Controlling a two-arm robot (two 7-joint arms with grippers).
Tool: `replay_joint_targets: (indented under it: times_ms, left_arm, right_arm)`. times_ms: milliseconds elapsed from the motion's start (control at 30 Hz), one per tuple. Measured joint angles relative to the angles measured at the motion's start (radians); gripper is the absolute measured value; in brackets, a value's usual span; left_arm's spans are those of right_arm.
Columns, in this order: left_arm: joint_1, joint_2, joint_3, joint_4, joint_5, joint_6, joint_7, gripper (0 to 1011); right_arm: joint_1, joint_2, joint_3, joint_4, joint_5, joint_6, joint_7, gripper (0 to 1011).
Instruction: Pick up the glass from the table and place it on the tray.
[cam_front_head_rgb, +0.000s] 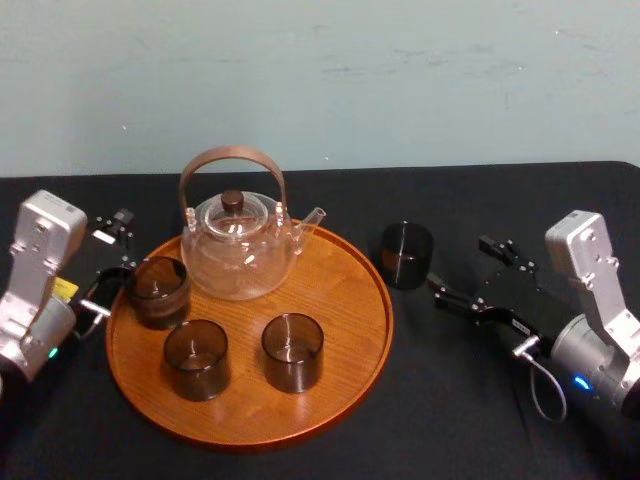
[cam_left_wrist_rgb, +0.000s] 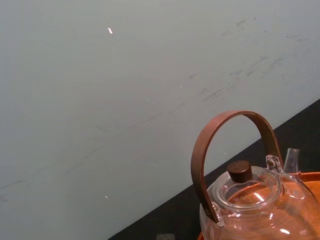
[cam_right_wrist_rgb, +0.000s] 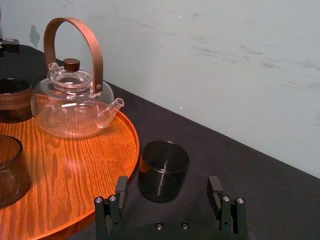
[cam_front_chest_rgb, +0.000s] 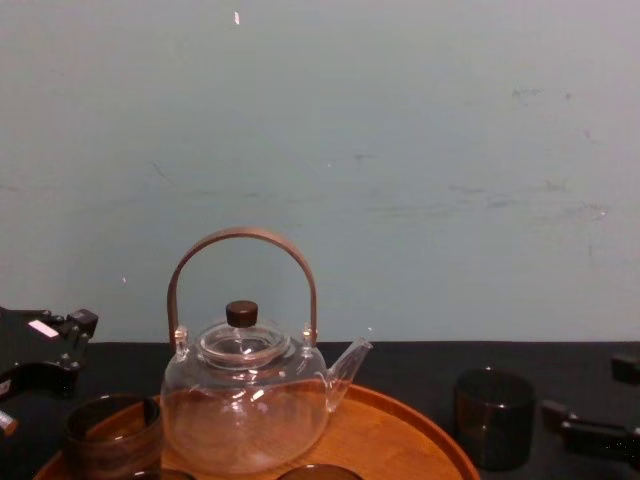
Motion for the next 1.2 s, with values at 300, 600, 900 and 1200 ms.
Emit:
replay_joint_targets:
  times_ms: [300, 600, 900, 1200]
  left_arm:
    - [0.000, 0.000, 0.000, 0.000, 0.000, 0.000, 0.000, 0]
    - [0.000, 0.000, 0.000, 0.000, 0.000, 0.000, 0.000, 0]
    - [0.000, 0.000, 0.000, 0.000, 0.000, 0.000, 0.000, 0]
    - [0.000, 0.000, 0.000, 0.000, 0.000, 0.000, 0.000, 0]
  right_arm:
    - [0.078, -0.013, -0.039, 0.084, -0.005, -0.005, 0.032, 1002]
    - [0.149, -0.027, -0.062, 0.169, -0.003, -0.024, 0.053, 1002]
    - [0.208, -0.036, -0.083, 0.233, 0.004, -0.048, 0.080, 1002]
    - [0.257, -0.050, -0.107, 0.297, 0.010, -0.071, 0.101, 1003]
